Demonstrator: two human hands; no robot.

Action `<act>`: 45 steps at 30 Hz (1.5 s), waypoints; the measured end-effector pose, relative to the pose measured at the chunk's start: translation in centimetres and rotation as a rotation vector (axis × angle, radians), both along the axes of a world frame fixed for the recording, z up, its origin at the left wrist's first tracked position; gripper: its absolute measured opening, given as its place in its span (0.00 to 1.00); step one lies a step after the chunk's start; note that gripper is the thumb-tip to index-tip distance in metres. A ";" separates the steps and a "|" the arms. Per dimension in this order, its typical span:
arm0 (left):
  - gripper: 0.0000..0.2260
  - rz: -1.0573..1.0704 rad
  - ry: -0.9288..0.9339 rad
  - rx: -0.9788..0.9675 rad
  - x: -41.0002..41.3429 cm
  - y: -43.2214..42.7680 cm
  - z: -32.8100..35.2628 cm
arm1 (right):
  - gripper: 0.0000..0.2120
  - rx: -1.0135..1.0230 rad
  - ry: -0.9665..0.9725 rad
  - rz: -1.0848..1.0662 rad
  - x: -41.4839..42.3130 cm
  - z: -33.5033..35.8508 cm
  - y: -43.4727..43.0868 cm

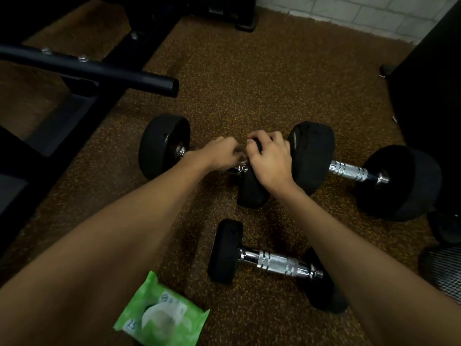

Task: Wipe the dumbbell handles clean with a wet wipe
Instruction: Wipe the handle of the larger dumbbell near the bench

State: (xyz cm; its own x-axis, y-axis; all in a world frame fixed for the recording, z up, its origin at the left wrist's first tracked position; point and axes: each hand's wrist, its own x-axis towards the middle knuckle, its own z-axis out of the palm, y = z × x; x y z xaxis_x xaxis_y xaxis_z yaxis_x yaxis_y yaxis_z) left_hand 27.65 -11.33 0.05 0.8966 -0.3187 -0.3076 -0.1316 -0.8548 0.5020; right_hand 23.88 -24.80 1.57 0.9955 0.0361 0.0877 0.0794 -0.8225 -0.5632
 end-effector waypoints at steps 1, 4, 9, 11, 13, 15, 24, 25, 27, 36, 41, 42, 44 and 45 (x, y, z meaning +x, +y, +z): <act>0.10 -0.032 -0.037 -0.037 -0.5 0.4 0.1 | 0.15 0.004 0.002 -0.003 0.0 -0.1 0.0; 0.09 -0.115 -0.134 -0.138 -1.7 2.1 -0.4 | 0.15 0.009 -0.007 -0.008 0.0 -0.4 0.0; 0.07 -0.131 -0.159 -0.089 -1.6 3.2 -0.4 | 0.15 0.013 -0.004 -0.036 0.0 -0.6 0.0; 0.08 -0.103 -0.168 -0.031 -1.5 2.4 0.1 | 0.14 0.011 -0.004 -0.039 0.1 -0.7 0.1; 0.09 -0.080 -0.190 -0.007 -1.9 1.6 0.0 | 0.14 0.015 -0.006 -0.037 0.1 -0.7 0.0; 0.09 -0.088 -0.209 -0.036 -2.5 1.4 -0.4 | 0.14 0.018 -0.011 -0.035 0.1 -0.7 0.0; 0.09 -0.014 -0.238 -0.126 -2.9 3.0 -1.1 | 0.15 0.031 -0.008 -0.049 -0.3 -0.6 0.1; 0.09 0.004 -0.246 -0.103 -2.8 2.4 -1.1 | 0.15 0.036 -0.005 -0.052 -0.3 -0.5 0.1; 0.10 0.010 -0.261 -0.081 -2.9 1.3 -1.4 | 0.15 0.039 0.012 -0.057 -0.1 -0.3 0.1; 0.16 -0.161 -0.375 -0.194 -4.6 3.6 -2.5 | 0.15 0.041 0.016 -0.050 0.3 -0.4 0.0; 0.13 0.036 -0.251 -0.198 -3.4 2.4 -1.9 | 0.15 0.040 0.016 -0.053 0.3 -0.4 0.0; 0.13 0.038 -0.245 -0.177 -3.3 1.9 -1.8 | 0.15 0.041 0.018 -0.052 0.4 -0.4 0.0; 0.14 -0.001 -0.226 -0.166 -3.1 1.3 -1.8 | 0.15 0.040 0.021 -0.046 0.4 -0.4 0.0; 0.14 -0.021 -0.202 -0.170 -3.0 1.3 -1.9 | 0.15 0.041 0.022 -0.044 0.5 -0.4 -0.1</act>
